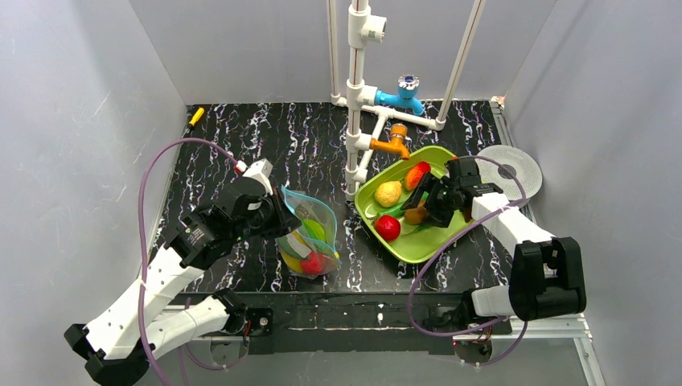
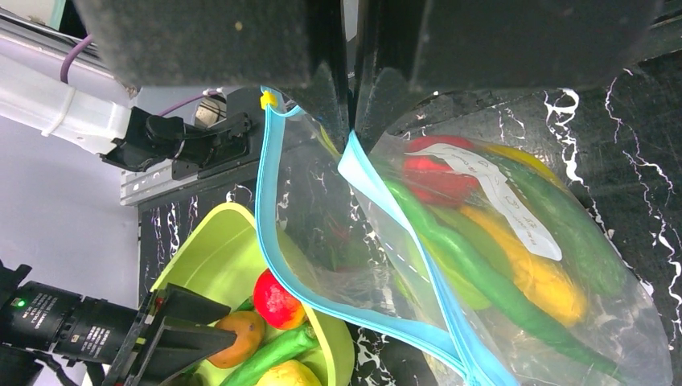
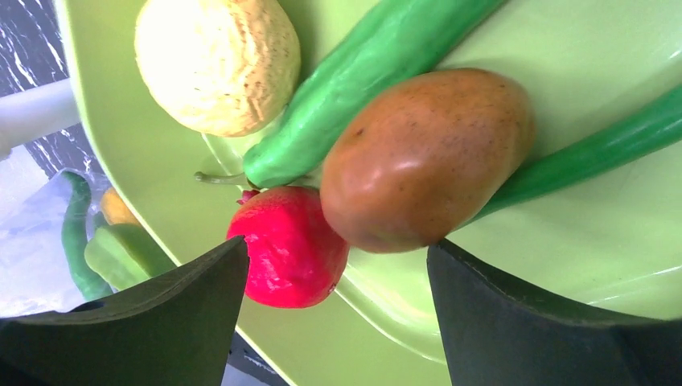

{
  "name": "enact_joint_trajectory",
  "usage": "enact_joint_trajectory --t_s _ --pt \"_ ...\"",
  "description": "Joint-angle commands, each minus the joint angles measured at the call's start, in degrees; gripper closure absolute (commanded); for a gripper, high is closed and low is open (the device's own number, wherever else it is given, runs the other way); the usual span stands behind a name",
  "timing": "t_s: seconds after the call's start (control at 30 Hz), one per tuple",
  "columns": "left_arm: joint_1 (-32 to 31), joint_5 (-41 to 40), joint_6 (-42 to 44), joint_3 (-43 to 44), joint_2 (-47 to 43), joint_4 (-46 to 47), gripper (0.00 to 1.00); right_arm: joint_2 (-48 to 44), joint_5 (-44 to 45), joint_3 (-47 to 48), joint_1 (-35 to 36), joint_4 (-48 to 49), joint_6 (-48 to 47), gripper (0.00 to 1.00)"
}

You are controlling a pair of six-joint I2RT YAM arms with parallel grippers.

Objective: Place the food in the zip-top bag and seal the zipper
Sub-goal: Pick up the fake vegetable from the bin.

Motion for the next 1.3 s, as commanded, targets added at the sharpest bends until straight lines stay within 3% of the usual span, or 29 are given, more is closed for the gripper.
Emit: enact_joint_trajectory --t_s 0.0,0.47,0.67,0.93,1.1,1.27 --pt "0.0 0.9 0.2 -0.3 0.6 0.6 1.00 -0.5 3.1 3.9 0.2 -2.5 -2.9 0.13" --pt "-0.1 0.5 0.0 0.2 0.0 -0.9 1.00 9.0 6.1 6.3 0.2 0.8 -2.8 0.18" --pt "-0.1 0.9 0.3 0.6 1.2 -0.3 1.00 6.4 7.0 4.7 0.7 2.2 -3.7 0.36" --pt "-0.1 1.6 0.2 -0.4 2.2 1.0 1.00 -4.3 10.5 1.0 3.8 2.4 -6.1 0.86" --pt "-0.1 1.8 0.3 -0.1 2.9 1.4 1.00 -11.8 11.5 -0.1 7.3 0.8 -7.1 0.99" --pt "-0.1 1.8 -0.1 -0.8 2.5 1.8 1.00 -20.3 10.6 -2.6 12.5 0.8 -6.4 0.99"
